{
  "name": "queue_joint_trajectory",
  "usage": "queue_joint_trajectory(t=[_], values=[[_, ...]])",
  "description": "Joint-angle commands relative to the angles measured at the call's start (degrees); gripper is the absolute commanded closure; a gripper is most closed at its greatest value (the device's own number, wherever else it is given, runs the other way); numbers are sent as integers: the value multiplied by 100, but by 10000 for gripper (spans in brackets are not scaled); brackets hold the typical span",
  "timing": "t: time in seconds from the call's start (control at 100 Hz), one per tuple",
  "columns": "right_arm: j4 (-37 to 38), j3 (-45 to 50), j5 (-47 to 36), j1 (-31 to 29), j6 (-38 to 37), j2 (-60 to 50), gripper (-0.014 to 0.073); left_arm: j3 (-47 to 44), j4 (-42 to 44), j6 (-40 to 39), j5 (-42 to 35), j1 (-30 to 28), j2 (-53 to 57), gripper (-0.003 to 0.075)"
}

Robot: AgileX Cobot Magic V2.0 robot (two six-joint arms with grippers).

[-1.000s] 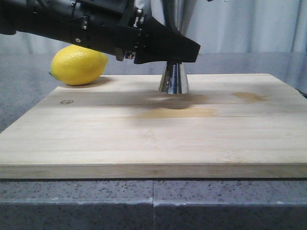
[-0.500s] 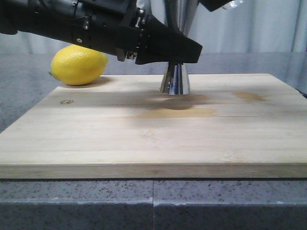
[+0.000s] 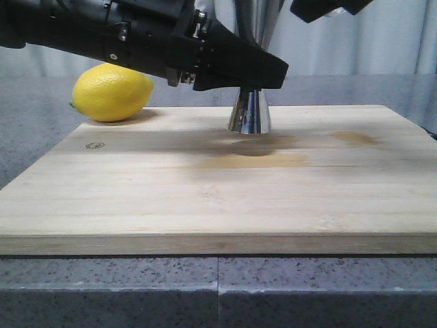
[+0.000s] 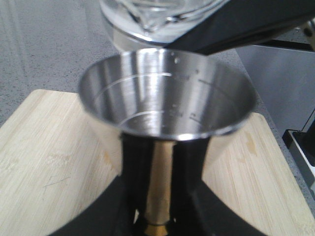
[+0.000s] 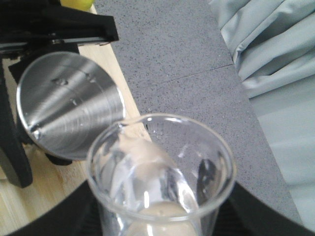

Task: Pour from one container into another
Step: 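Tilt the beaker with the right gripper, pouring liquid into the jigger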

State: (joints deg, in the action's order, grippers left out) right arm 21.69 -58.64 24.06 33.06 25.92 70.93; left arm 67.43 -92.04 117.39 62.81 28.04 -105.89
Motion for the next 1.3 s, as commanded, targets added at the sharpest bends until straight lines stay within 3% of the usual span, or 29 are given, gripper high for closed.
queue_joint_trajectory(t=[0.0,0.66,1.29], values=[[107,-217,-347,9,128,-123,345,164,-380,-31,290,47,240,598],[243,-217,-334,206,466,-123,345,164,-380,-31,290,47,240,598],[832,-561,-228,239,466,109,345,164,-380,-31,290,47,240,598]])
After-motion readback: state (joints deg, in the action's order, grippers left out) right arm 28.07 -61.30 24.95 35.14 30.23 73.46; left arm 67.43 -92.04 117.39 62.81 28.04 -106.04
